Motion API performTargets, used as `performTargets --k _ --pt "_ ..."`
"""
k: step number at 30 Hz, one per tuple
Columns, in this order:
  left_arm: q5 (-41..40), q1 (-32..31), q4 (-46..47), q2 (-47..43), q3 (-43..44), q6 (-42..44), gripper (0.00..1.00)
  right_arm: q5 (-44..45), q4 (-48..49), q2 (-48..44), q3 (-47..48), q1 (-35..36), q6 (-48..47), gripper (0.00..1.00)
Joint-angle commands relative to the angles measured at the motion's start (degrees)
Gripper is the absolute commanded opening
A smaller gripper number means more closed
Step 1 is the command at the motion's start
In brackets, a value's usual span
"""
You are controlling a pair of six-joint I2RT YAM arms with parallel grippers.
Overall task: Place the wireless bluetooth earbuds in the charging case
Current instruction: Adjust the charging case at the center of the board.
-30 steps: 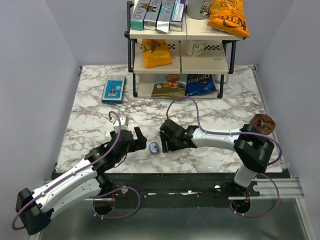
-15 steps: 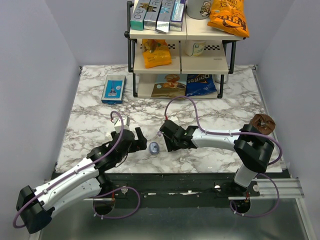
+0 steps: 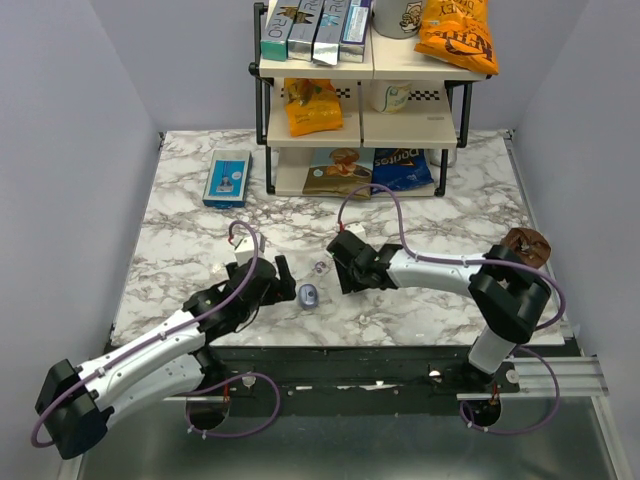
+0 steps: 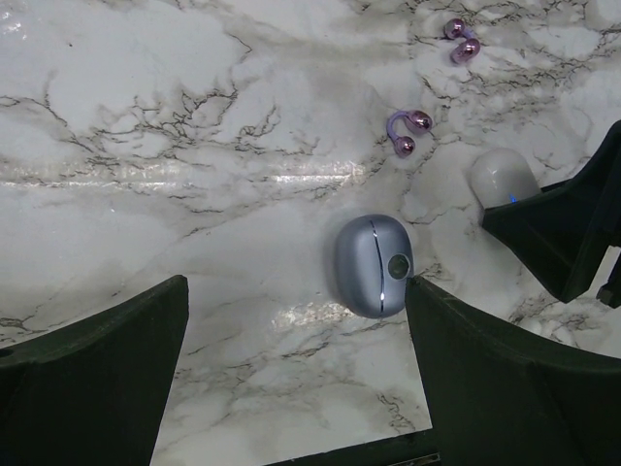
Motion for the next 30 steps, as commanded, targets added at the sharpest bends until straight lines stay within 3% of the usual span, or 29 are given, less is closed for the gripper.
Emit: performTargets --k 1,10,15,23,28,30 --pt "0.2 -0.3 0.7 1.6 1.8 2.0 0.99 2.0 -1.4 -1.0 -2.6 -0.5 -2.6 0.61" --pt "1.6 -0.3 1.1 6.2 6.0 4.5 0.99 -0.5 -0.6 -6.2 -5.1 -0.5 -4.1 0.88" --pt "3.5 -0.3 2.1 8.9 10.9 9.9 0.99 0.1 -3.6 -17.6 -7.0 -0.5 -3.2 0.98" --pt "19.2 -0.3 14.1 16.2 11.7 25.8 0.99 4.6 -9.8 -35.4 -8.5 -6.2 -1.1 0.99" --pt "22.5 -0.4 14.0 24.4 17.8 24.9 0.99 7.2 -10.8 -41.6 -10.5 -7.2 -0.5 1.0" --pt "24.2 -0.5 8.4 31.3 25.2 25.8 0.99 8.0 -10.9 -44.1 -11.7 -7.4 -0.6 1.0"
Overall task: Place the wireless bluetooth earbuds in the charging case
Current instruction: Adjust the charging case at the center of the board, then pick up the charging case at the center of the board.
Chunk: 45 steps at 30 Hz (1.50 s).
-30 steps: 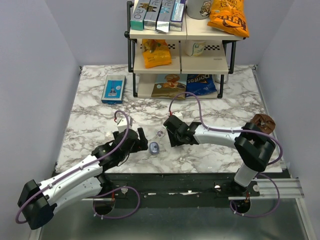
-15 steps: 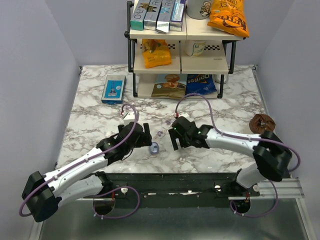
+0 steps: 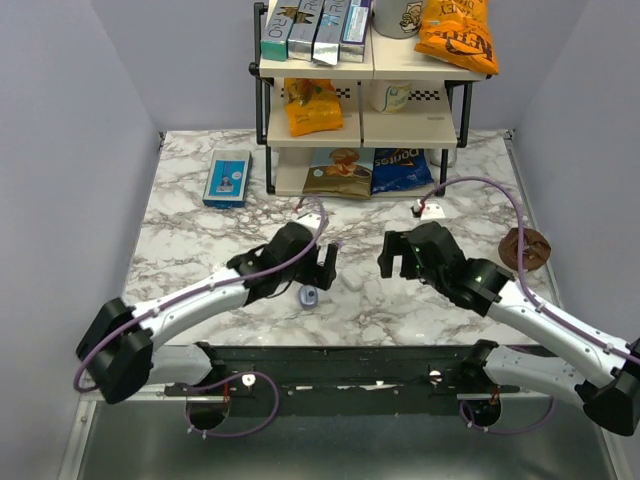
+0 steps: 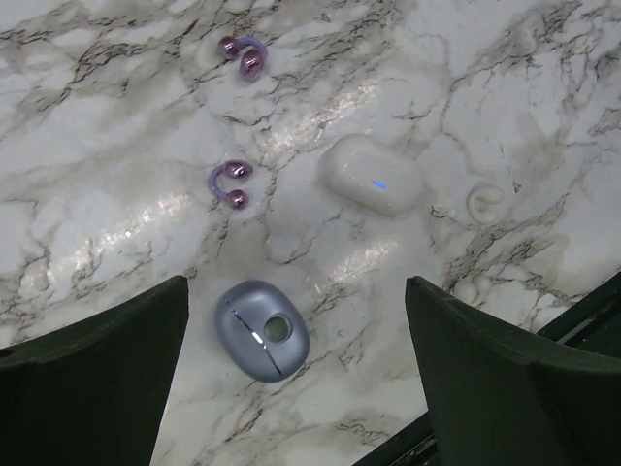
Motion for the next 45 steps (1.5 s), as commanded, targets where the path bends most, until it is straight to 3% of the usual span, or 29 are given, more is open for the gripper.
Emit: performTargets --k 1,7,14,30,45 --pt "5.7 -0.5 -5.0 11.0 13.3 3.3 0.99 3.6 -3.0 -4.1 -2.8 -0.7 0.9 1.0" --pt "7.8 -3.1 -3.4 18.2 16.8 10.6 0.99 4.1 -5.4 -9.1 -4.1 -0.9 0.4 1.0" --pt "10.7 -5.3 -10.9 26.3 22.8 19.3 0.96 2.8 -7.1 -12.4 -4.4 -1.0 0.9 1.0" --pt "7.8 -6.0 -12.1 36.4 28.3 21.1 0.95 1.4 -8.8 -14.2 -3.7 -1.0 1.8 1.0" --pt "7.6 -6.0 -9.1 39.7 27.2 20.1 0.92 1.3 -9.1 -14.2 -4.0 -0.9 2.1 1.0"
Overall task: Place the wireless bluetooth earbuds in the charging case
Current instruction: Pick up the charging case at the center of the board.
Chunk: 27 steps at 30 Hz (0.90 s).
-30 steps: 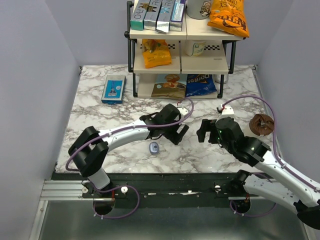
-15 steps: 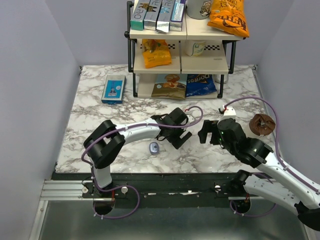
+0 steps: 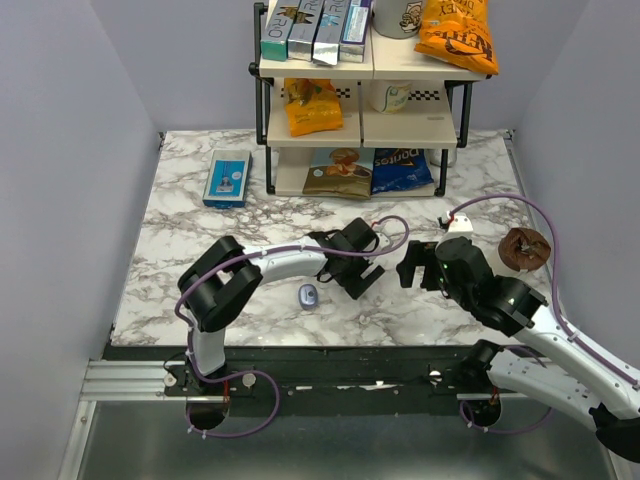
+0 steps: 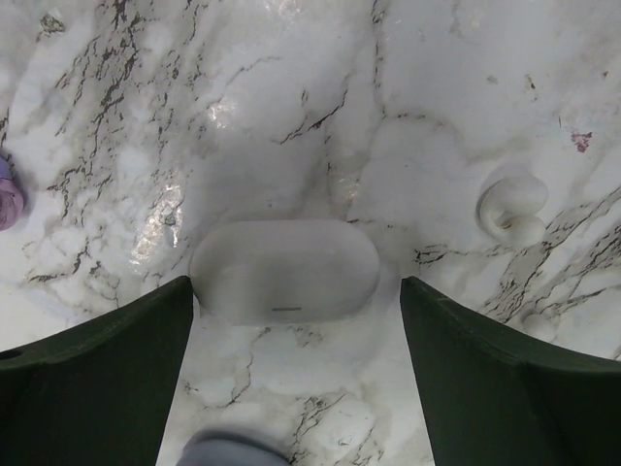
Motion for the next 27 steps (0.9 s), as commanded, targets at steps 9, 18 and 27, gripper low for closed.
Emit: performTargets --k 9,18,27 --pt "-1.4 -0.1 1.9 2.3 0.2 -0.3 0.86 -0.3 -2.0 -0.7 -0.4 -0.2 0.5 1.0" --pt "-3.0 -0.1 1.4 1.1 -1.1 -0.2 0.88 -0.4 -1.8 0.1 -0.6 -0.1 0.7 1.0" --pt "-3.2 -0.1 0.8 1.3 -1.3 -0.5 0.83 -0.2 -1.6 -0.6 -1.4 -0.2 1.1 1.0"
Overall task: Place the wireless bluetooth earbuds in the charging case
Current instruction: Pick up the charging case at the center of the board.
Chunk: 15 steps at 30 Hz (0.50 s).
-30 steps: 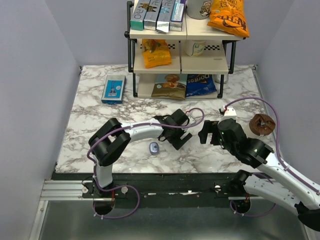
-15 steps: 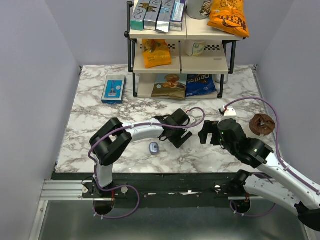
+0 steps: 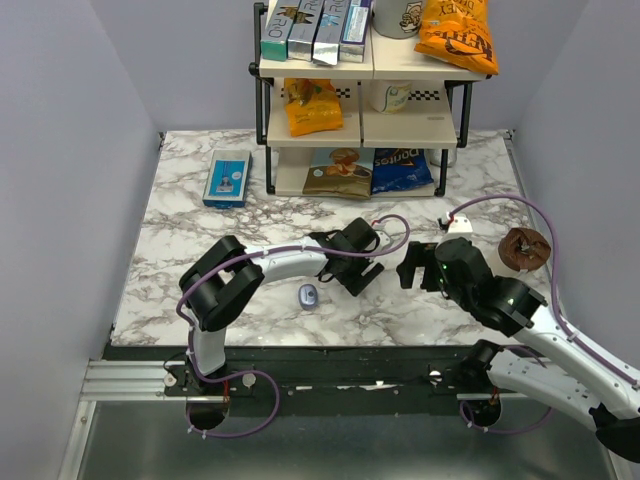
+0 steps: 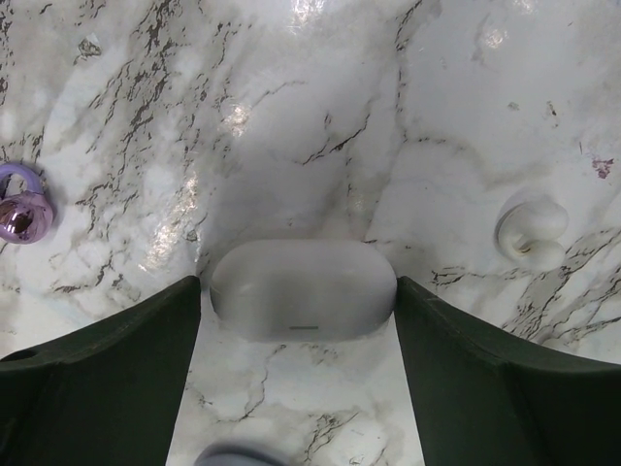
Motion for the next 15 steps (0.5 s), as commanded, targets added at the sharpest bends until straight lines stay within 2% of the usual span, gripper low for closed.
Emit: performTargets --k 1,10,11,13,14,15 --pt "-0.8 -0.1 -1.4 0.9 -1.1 -0.4 0.81 -0.2 -1.4 -0.8 -1.3 -0.2 0.7 1.0" --pt "-0.4 -0.1 -0.6 -0.4 -2.2 -0.8 0.41 -0.2 -1.8 -1.6 -0.6 -0.2 0.9 1.0" --pt "-0.4 -0.1 0.1 -1.8 -2.5 -1.0 0.32 -0.3 -2.1 -1.7 -0.4 -0.1 1.1 1.0" --pt "-0.4 -0.1 2.5 -3.7 -3.8 -1.4 0.21 -0.4 -2.1 -2.1 0.8 -0.2 1.3 1.0" --pt "-0.7 -0.1 3.5 -5.9 -4.2 -1.4 0.1 -0.3 -2.3 -2.3 1.4 -0.2 1.7 1.0" --pt "-0.8 -0.1 5.5 -7.1 -4.7 -1.6 0.06 -0.4 -2.4 -2.5 2.1 -0.2 1.8 1.0"
